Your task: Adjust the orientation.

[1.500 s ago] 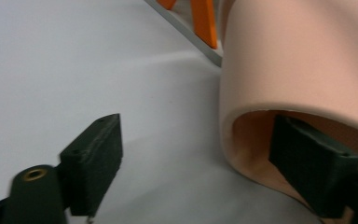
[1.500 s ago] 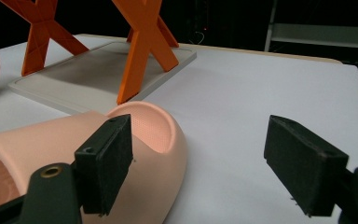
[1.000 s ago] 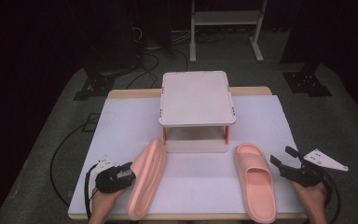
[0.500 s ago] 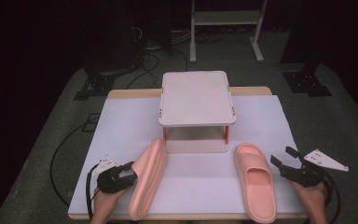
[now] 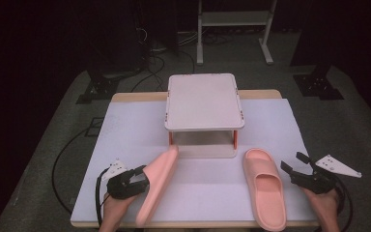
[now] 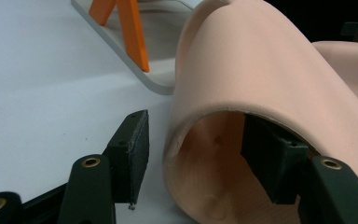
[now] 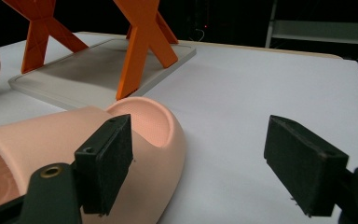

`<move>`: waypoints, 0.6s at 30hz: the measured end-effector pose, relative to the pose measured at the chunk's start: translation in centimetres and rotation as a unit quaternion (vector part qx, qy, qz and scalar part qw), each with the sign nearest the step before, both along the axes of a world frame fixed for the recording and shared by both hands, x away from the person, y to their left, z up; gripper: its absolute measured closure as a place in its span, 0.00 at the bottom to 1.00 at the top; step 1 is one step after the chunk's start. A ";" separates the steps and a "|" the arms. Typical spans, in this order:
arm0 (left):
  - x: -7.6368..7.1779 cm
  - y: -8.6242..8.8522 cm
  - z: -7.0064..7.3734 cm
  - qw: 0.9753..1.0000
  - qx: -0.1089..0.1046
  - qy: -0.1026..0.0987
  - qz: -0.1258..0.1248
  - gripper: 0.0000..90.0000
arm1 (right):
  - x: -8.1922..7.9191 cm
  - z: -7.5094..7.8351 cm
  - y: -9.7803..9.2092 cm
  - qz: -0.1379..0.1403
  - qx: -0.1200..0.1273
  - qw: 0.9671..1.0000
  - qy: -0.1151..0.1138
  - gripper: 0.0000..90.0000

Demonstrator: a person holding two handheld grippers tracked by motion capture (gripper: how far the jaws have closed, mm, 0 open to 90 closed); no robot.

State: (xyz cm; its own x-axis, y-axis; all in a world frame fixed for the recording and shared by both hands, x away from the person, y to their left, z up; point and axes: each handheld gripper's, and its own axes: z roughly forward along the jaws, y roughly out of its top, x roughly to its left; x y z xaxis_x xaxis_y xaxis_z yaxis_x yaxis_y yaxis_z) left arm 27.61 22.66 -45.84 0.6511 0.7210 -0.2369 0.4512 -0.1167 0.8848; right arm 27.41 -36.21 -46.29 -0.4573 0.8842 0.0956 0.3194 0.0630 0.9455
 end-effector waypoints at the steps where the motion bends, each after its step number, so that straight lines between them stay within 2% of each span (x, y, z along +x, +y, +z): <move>1: 0.0 -0.1 0.0 1.000 -0.003 -0.001 0.000 0.46 | 0.0 0.0 0.0 0.000 0.000 1.000 0.000 0.26; 6: 0.1 -0.4 0.3 1.000 -0.010 -0.007 -0.001 0.46 | 0.0 0.0 0.0 0.001 0.000 1.000 0.001 0.26; 9: 0.1 -0.7 0.4 1.000 -0.001 -0.005 -0.011 0.45 | -0.1 0.0 0.0 0.002 0.000 1.000 0.001 0.26; 11: 0.1 -0.9 0.3 1.000 -0.001 -0.004 -0.007 0.45 | -0.1 0.0 0.0 0.002 0.000 1.000 0.002 0.26; 18: 0.0 -1.4 0.4 1.000 0.000 -0.008 -0.020 0.43 | -0.2 0.0 -0.1 0.003 0.002 1.000 0.003 0.26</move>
State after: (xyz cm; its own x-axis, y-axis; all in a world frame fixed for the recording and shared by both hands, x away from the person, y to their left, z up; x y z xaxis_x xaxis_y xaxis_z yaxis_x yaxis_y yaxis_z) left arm 27.66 21.27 -45.48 0.6832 0.6946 -0.2254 0.4315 -0.1350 0.8920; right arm 27.26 -36.30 -46.34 -0.4618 0.8812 0.1008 0.3242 0.0620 0.9440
